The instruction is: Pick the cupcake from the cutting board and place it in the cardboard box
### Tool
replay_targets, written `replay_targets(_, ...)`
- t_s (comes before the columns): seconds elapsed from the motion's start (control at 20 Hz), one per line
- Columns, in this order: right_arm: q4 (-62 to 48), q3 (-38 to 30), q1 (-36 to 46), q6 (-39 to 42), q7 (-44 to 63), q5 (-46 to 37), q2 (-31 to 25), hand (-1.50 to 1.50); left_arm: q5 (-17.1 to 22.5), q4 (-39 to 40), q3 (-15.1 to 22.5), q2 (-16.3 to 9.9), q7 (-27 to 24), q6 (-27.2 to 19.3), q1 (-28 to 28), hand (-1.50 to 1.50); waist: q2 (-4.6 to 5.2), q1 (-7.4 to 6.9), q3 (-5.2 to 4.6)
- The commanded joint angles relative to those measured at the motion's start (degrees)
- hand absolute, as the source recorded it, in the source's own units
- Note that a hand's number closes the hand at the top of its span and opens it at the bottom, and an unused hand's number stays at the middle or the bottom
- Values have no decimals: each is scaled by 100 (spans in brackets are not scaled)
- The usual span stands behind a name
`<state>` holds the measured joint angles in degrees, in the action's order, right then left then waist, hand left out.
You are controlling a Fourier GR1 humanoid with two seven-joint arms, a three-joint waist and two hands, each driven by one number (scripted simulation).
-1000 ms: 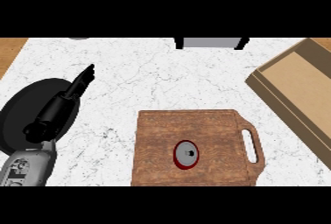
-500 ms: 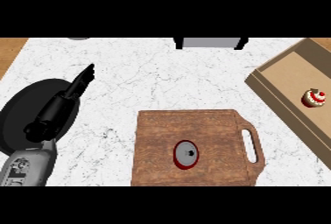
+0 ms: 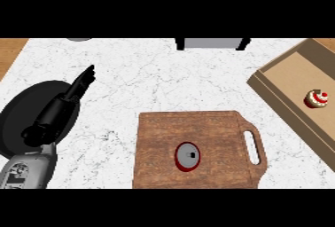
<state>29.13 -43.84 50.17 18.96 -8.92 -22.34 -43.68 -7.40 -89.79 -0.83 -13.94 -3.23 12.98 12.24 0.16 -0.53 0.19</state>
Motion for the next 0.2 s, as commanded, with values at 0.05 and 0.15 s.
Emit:
replay_targets(0.05,-535,-750,-128,-184,-99,631,-377,-150,-152,257,31,116,-219,-138,161,0,48,-9,-6)
replay_targets(0.15,-814,-863,-381,-190,-427,662,-701,-150,34,52,-67,-67,71,105,205,0,69,-89,4)
